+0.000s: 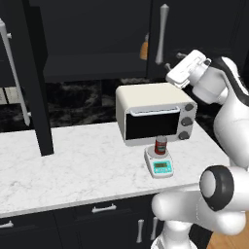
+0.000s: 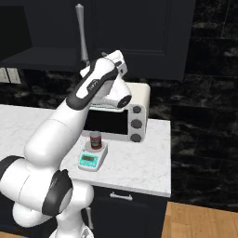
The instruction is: Pick the canned food and place it on the digital scale for weighing, and close the cabinet.
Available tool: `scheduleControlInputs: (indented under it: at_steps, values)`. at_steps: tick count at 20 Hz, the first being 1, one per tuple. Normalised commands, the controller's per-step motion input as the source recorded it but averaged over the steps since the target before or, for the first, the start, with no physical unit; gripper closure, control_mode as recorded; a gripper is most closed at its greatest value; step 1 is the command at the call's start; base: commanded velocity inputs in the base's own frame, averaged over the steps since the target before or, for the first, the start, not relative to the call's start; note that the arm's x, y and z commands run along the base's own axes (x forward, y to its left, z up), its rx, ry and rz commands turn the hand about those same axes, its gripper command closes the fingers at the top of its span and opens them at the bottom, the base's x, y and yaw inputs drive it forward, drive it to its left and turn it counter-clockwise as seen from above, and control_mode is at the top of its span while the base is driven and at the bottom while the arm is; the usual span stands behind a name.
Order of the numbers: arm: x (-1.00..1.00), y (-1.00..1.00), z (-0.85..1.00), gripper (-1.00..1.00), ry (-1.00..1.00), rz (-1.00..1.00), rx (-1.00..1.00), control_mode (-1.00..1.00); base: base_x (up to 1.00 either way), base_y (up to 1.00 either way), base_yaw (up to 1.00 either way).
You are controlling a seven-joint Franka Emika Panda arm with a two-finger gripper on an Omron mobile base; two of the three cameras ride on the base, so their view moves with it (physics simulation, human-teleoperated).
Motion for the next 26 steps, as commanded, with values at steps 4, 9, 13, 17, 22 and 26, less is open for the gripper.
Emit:
scheduleControlInputs:
  at_steps: [4,9,13,17,22,26]
  values:
    - [0.92,0.14,-0.14,-1.0,0.0,-0.17,-0.01,-1.0,0.0,0.0,0.0]
    - [0.81,0.08,-0.25,-1.0,0.01,-0.14,0.0,-1.0,0.0,0.0,0.0]
    - [-0.68,-0.02,0.0,-1.0,-0.04,-0.01,0.0,-1.0,0.0,0.0,0.0]
    - [-1.0,-0.01,0.04,-1.0,-0.19,0.0,0.0,-1.0,0.0,0.0,0.0]
    - [-1.0,0.34,0.29,-1.0,-0.09,0.01,-0.09,-1.0,0.0,0.0,0.0]
    - [-1.0,0.72,0.23,-1.0,-0.02,0.02,-0.14,-1.0,0.0,0.0,0.0]
